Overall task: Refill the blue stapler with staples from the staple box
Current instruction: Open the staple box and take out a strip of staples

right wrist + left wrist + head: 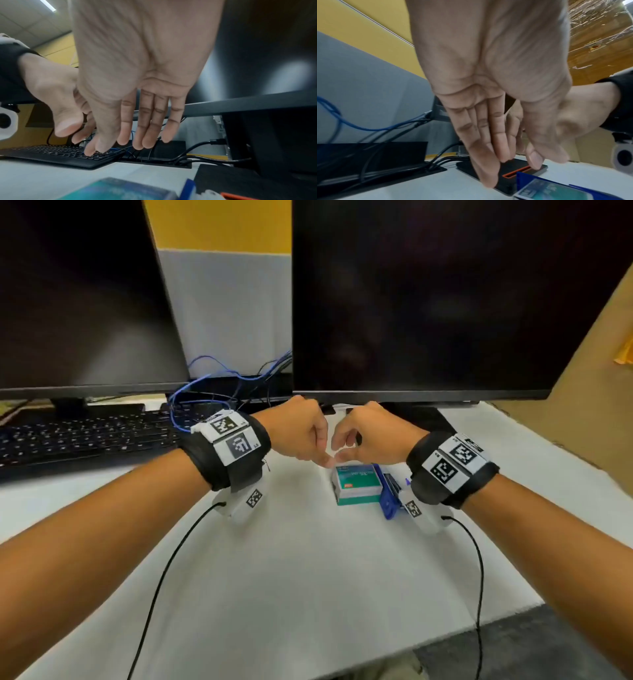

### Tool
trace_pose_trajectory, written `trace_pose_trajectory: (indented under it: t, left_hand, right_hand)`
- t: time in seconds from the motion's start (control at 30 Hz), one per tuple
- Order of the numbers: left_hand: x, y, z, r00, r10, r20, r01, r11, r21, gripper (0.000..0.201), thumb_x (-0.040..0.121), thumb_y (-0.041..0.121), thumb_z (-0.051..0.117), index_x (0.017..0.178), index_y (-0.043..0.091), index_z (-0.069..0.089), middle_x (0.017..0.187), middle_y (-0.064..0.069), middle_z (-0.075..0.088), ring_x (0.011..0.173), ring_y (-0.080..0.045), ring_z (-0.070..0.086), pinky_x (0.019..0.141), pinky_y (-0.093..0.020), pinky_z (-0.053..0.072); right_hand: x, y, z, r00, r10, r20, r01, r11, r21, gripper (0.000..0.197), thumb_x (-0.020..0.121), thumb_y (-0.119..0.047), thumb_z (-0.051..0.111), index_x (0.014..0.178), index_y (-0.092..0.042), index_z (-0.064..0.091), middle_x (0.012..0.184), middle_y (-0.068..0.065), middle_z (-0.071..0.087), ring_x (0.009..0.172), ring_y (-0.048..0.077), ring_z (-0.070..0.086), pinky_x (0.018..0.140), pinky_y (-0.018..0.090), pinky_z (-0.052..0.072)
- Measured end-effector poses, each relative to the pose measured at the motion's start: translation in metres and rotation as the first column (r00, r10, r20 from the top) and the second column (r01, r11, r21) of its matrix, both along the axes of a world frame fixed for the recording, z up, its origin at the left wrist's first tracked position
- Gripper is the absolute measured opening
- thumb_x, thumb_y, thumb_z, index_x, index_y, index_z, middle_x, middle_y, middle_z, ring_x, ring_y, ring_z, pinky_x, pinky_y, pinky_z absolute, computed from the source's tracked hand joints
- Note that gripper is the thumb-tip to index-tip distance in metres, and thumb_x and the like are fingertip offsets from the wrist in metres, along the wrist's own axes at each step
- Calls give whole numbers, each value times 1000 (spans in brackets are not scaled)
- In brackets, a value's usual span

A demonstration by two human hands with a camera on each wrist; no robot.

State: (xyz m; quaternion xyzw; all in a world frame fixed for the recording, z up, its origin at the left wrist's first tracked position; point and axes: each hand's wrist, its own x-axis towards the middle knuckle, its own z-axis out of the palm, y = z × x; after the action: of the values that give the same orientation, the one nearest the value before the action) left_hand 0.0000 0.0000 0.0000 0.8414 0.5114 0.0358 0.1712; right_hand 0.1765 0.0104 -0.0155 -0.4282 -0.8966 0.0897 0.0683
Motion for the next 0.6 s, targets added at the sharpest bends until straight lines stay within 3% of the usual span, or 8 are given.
trace_pose_trajectory:
  t: [0.1, 0.17, 0.23, 0.3, 0.37, 0.47, 0.6]
  left_hand:
    - [15, 5, -3, 995, -37, -90, 35, 999, -26, 44, 74, 48, 77, 101, 13, 75, 98, -1, 76, 87, -18, 69, 80, -29, 58]
    - [25, 4, -9, 987, -79, -140, 76, 997, -27, 51, 74, 50, 76, 108, 13, 73, 103, 0, 75, 91, -18, 68, 83, -29, 57]
    - [33, 3, -14, 977, -107, -185, 107, 994, -11, 56, 73, 56, 75, 111, 14, 72, 106, 2, 75, 91, -15, 67, 83, -29, 57]
    - [36, 3, -22, 970, -115, -214, 115, 993, -10, 58, 72, 59, 73, 110, 16, 73, 108, 3, 75, 89, -16, 65, 84, -29, 56]
    - [38, 1, -28, 970, -105, -221, 108, 994, 3, 56, 72, 59, 73, 111, 18, 71, 111, 3, 72, 90, -15, 59, 84, -28, 53]
    - [37, -1, -34, 977, -63, -205, 70, 997, 25, 53, 73, 53, 76, 114, 20, 66, 115, 3, 67, 98, -15, 50, 82, -26, 47]
    - [33, -3, -41, 987, -10, -160, 9, 1000, -9, 58, 76, 48, 76, 123, 20, 60, 122, -1, 63, 105, -15, 47, 83, -24, 44]
  right_hand:
    - [18, 0, -9, 998, -63, -10, 63, 996, -64, 33, 81, -36, 74, 108, -17, 74, 109, -3, 74, 90, 10, 66, 79, 29, 60]
    - [28, -3, -17, 997, -81, 6, 82, 991, -106, 34, 81, -35, 74, 110, -16, 73, 110, -1, 74, 89, 10, 65, 81, 29, 60]
    - [39, -5, -23, 995, -100, 4, 100, 988, -121, 33, 83, -35, 72, 110, -16, 73, 112, 0, 73, 85, 8, 63, 75, 20, 56]
    - [48, -9, -26, 992, -124, -2, 123, 986, -110, 31, 84, -34, 70, 108, -16, 73, 116, 1, 71, 80, 5, 57, 64, 9, 43]
    - [54, -12, -30, 991, -137, -11, 135, 985, -110, 31, 85, -35, 70, 108, -15, 73, 120, 2, 70, 88, 9, 59, 65, 10, 42]
    - [59, -15, -34, 988, -149, -27, 144, 979, -143, 30, 85, -33, 69, 109, -15, 72, 127, 3, 67, 107, 19, 62, 78, 15, 49]
    - [62, -20, -36, 989, -141, -36, 134, 979, -155, 31, 85, -32, 70, 112, -16, 72, 131, 3, 65, 114, 23, 62, 83, 21, 53]
